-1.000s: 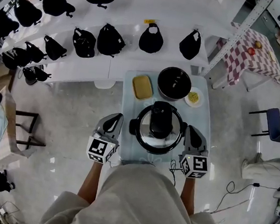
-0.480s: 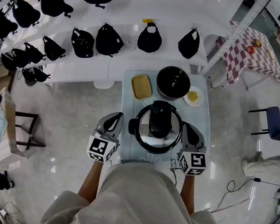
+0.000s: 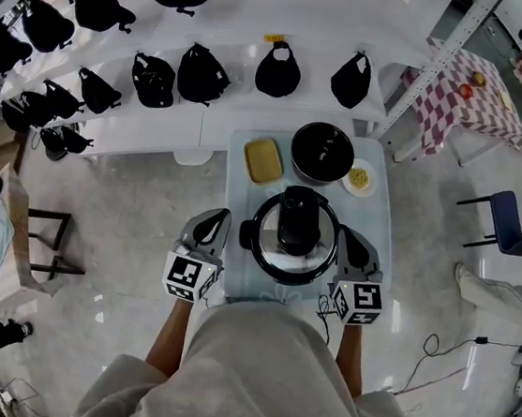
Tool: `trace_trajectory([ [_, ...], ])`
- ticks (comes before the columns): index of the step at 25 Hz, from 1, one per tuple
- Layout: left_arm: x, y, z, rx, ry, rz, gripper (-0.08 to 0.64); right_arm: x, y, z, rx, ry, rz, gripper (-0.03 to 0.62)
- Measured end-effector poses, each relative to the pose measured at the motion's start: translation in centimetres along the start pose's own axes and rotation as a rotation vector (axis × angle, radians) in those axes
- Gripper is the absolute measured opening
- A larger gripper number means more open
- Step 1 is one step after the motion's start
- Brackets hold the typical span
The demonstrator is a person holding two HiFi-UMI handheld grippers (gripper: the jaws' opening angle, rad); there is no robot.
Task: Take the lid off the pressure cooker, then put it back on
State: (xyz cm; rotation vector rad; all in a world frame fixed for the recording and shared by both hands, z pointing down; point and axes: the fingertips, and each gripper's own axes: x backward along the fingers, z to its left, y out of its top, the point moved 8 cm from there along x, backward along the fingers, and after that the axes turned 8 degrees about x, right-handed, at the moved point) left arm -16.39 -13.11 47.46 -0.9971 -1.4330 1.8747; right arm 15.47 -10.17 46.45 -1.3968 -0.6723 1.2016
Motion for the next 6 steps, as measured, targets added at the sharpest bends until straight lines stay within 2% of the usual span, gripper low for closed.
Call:
trace_trajectory([
  [6, 0.06, 0.04, 0.07, -0.007, 0.001, 0.002, 0.006, 0.06, -0.21, 0.10, -0.003, -0.005, 0.005, 0.000],
])
